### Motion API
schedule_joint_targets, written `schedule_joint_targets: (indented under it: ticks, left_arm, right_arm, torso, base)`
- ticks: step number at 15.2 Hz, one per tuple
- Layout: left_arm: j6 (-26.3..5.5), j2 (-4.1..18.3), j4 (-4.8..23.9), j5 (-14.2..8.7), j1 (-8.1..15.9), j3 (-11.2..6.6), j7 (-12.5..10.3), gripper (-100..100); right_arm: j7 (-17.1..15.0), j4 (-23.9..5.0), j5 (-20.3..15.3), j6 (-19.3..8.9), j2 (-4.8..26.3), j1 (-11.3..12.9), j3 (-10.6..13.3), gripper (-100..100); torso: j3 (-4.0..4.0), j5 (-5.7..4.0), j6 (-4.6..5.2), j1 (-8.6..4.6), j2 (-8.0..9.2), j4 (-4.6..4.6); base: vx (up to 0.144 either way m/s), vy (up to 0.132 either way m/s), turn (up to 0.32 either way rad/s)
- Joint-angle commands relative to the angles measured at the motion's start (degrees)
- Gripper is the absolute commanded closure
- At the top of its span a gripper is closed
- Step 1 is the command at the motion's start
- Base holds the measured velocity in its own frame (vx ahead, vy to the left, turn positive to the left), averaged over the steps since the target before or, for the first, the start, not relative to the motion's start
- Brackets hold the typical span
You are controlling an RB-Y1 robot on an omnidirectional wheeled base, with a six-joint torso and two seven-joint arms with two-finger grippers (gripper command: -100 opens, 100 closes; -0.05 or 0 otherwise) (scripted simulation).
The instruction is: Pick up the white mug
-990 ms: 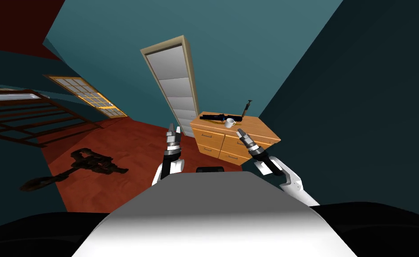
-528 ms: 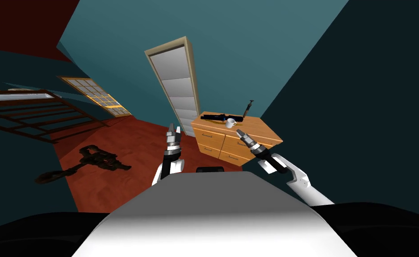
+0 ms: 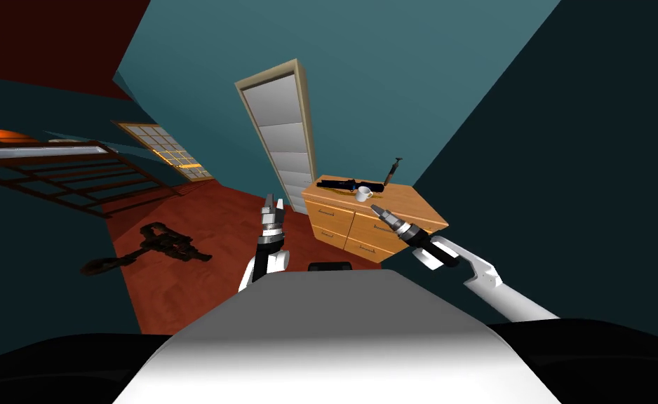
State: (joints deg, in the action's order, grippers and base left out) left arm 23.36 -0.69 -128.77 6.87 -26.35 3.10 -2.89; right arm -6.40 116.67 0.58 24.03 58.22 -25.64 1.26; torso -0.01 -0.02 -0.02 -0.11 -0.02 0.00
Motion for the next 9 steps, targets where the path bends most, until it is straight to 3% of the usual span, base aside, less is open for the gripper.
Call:
schedule_joint_targets:
  ticks: [1,4,9]
  left_arm:
    - [0.00,0.00,0.00,0.00,0.00,0.00,0.00,0]
    - [0.00,0.00,0.00,0.00,0.00,0.00,0.00,0]
    - [0.00,0.00,0.00,0.00,0.00,0.00,0.00,0]
  right_arm:
    - [-0.30,-0.55,0.38,-0.20,2.86,0.22,0.09,-100]
    - [-0.30,-0.55,0.38,-0.20,5.54,0.22,0.09,-100]
    - [-1.07,-2.14,1.41,-0.61,12.59,0.77,0.58,-100]
  torso:
    - [0.00,0.00,0.00,0.00,0.00,0.00]
    - [0.00,0.00,0.02,0.02,0.00,0.00]
    - [0.00,0.00,0.03,0.02,0.00,0.00]
  base:
    - [-0.006,-0.028,0.126]
    - [-0.004,-0.015,0.025]
    - [-0.006,-0.021,0.087]
